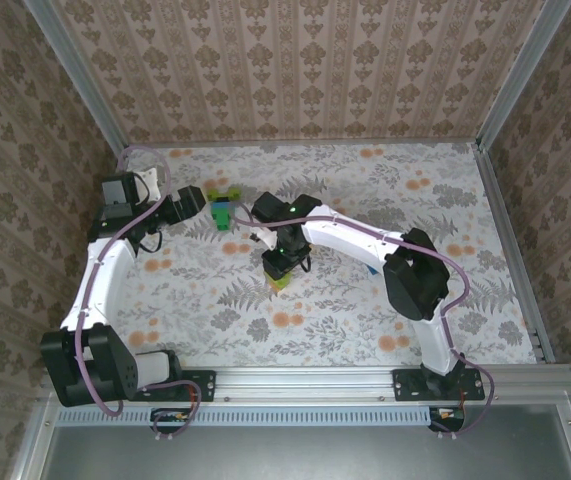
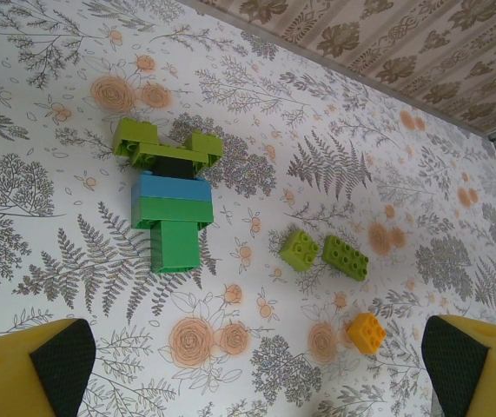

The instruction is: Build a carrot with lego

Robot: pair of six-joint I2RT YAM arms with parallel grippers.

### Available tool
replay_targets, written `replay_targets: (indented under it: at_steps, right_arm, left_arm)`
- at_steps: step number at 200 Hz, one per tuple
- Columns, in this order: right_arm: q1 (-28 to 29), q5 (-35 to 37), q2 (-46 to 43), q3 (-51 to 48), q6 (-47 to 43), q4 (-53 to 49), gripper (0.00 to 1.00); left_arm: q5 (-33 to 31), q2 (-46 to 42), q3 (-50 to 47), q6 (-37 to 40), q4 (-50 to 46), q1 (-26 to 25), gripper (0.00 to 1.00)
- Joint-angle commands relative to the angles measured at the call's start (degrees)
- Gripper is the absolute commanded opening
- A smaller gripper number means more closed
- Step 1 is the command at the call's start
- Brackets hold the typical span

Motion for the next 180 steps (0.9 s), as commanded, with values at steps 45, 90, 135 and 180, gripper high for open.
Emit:
replay_targets:
  at_steps: [45, 90, 135, 180]
  right_arm:
    - [0.66, -0.78, 1.91, 0.76, 1.12, -0.88, 0.33]
    - [0.74, -1.19, 2.37, 1.09, 1.56, -1.4, 0.34]
    - [0.99, -1.91, 2.84, 1.07, 2.76, -1.58, 0.35]
    - [1.35, -1.23, 3.82, 0.64, 3.35, -1.37, 0.35]
  left_arm:
    - [0.28, 0.3, 1.57, 1.03, -0.65, 0.27, 1.0]
    - [0.24, 0.25, 1.57, 0.96, -0.74, 0.32, 1.0]
    - [0.31, 0.3, 1.56, 1.0, -0.67, 0.26, 1.0]
    - [0.45, 0.21, 1.56, 0.94, -0.58, 0.25, 1.0]
